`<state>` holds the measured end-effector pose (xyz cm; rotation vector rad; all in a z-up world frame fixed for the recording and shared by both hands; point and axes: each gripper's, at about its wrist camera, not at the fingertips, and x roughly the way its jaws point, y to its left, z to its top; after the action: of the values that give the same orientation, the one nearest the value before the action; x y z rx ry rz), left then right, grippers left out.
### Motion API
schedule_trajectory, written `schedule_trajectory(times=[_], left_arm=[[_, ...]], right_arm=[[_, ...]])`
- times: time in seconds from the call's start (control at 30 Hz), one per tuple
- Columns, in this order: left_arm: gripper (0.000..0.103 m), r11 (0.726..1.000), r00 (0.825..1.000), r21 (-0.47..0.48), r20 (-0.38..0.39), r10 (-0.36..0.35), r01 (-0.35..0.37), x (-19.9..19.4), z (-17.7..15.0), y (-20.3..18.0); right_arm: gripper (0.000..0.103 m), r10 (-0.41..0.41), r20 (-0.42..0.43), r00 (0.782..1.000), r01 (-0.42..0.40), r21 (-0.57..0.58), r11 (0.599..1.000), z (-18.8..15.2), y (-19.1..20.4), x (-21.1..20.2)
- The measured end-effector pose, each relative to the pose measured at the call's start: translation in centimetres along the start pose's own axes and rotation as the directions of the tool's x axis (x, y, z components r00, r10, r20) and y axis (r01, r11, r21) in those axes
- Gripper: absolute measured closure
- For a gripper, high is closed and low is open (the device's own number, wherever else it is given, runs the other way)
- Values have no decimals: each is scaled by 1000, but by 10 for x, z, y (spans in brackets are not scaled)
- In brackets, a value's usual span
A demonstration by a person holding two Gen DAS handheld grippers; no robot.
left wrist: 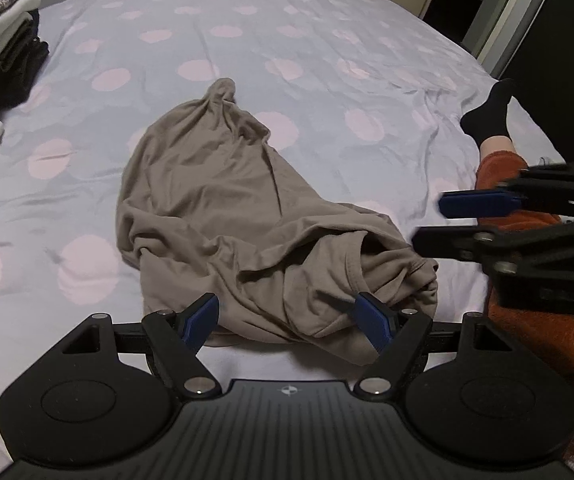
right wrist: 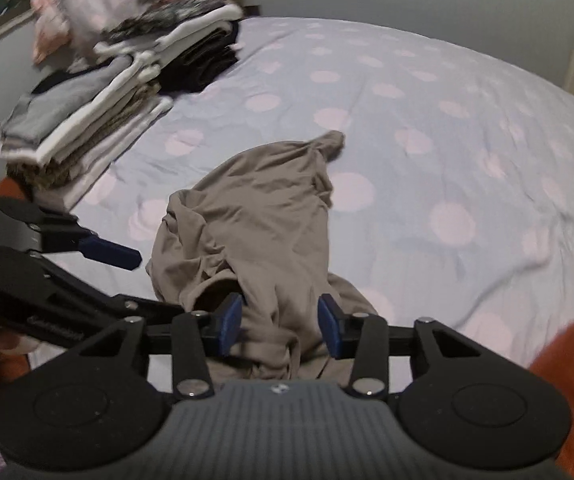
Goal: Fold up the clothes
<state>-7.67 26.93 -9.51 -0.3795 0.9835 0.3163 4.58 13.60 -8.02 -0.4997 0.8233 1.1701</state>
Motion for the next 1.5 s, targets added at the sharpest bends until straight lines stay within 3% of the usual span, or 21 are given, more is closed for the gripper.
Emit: schedule_trajectory(times=[0.03, 0.07, 0.1, 0.17, 0.4, 0.57, 0.67, 0.87, 1.13, 1.2, 1.3, 1.5], left_arm=[[14, 1000, 1000, -6, -1, 3, -3, -1, 0, 1], [14, 1000, 1000, -12, -1, 6, -6, -3, -1, 3], [14, 1000, 1000, -17, 0, 9, -9, -4, -2, 4], [14, 1000, 1000, -17, 1, 13, -13, -8, -4, 5], [14, 1000, 1000, -15, -6, 3, -3, -6, -4, 2], [14, 998, 998, 41, 25, -54, 53, -9, -3, -18], [15, 996, 996, 53, 45, -72, 70, -16, -3, -24], [17, 995, 990, 43, 107, -96, 92, -40, -2, -23], [17, 999, 983, -36, 184, 16, -9, -65, 0, 5], [17, 998, 981, -67, 193, 34, -21, -68, 1, 13], [18, 995, 981, -89, 187, 56, -40, -67, 1, 23], [18, 995, 984, -47, 152, 91, -84, -63, -2, 34]], right_arm=[[72, 12, -12, 1000, -12, -5, 1000, 1, 1, 8], [88, 23, -24, 999, -24, -4, 1000, 1, 1, 15], [93, 31, -35, 999, -31, 1, 1000, 0, 0, 22], [98, 17, -36, 999, -16, 26, 1000, -1, -5, 26], [99, -127, 25, 992, 122, 148, 981, -2, -53, -18], [99, -5, 77, 997, -16, 268, 963, -2, -68, -42], [99, 95, 131, 987, -130, 292, 948, 8, -58, -49], [99, 255, 216, 942, -307, 257, 916, 46, -18, -46], [99, 364, 323, 874, -425, 144, 894, 93, 19, -67], [99, 330, 326, 886, -389, 136, 911, 99, 25, -70], [99, 248, 264, 932, -279, 91, 956, 100, 37, -57], [91, 117, 198, 973, -148, 152, 977, 82, 20, -32]])
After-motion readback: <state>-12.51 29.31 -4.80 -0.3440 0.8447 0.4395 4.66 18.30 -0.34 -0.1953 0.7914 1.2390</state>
